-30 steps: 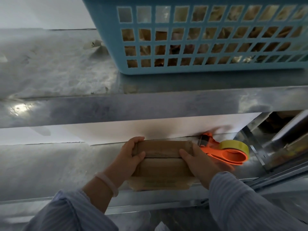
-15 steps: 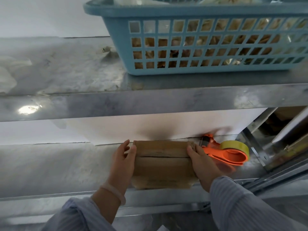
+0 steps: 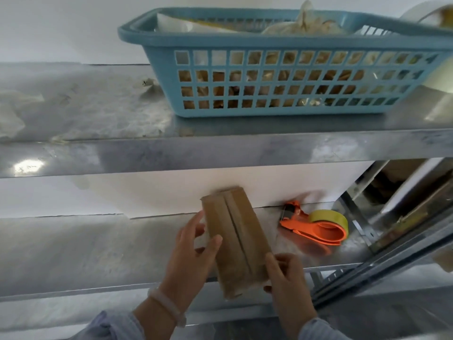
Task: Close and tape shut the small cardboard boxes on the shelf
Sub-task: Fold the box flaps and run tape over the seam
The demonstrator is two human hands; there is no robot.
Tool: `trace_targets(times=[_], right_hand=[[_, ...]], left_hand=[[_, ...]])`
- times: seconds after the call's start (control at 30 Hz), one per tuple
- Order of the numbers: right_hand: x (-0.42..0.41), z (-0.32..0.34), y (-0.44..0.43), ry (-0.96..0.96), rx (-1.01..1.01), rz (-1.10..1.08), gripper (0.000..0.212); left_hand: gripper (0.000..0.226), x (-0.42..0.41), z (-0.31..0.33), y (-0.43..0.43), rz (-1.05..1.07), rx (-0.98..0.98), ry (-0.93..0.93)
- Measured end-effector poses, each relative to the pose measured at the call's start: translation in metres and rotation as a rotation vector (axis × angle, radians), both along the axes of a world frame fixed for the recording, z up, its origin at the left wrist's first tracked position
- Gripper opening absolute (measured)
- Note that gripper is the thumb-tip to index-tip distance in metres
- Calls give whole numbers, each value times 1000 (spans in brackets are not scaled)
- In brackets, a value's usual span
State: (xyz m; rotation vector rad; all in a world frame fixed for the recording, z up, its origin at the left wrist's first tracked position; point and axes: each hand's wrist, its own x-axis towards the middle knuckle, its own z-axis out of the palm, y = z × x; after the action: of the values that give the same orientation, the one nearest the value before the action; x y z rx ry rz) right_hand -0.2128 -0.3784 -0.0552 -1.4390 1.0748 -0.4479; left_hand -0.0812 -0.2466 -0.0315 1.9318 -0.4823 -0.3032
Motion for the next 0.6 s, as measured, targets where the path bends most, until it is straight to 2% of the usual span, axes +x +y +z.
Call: trace_targets(times=[0.1,0.17,0.27,0.33,0.43,0.5,0.6], right_hand=[[5,2,0,57,10,256,4],[6,12,-16,86,22,364,7],[-1,24,-68,73,-227,323,9],[-6,28,-112,63,-377,163,24],[-14,25,-179,353,-549,91,47],[-17,18,-213,435,-517,167,63],[-20,8,-227,528,-484,382,74]], left_hand=[[68,-16,-5,2,-138,103,-79],[70,-15,-12,5,-154,175,-123],[64,-11,-17,5,-161,136,-79],[65,-11,-17,4,-167,149,-90],[67,-11,-17,5,-169,168,-123],[70,-10,-15,5,-176,207,-148],[74,-8,-7,3,-191,279,-134]])
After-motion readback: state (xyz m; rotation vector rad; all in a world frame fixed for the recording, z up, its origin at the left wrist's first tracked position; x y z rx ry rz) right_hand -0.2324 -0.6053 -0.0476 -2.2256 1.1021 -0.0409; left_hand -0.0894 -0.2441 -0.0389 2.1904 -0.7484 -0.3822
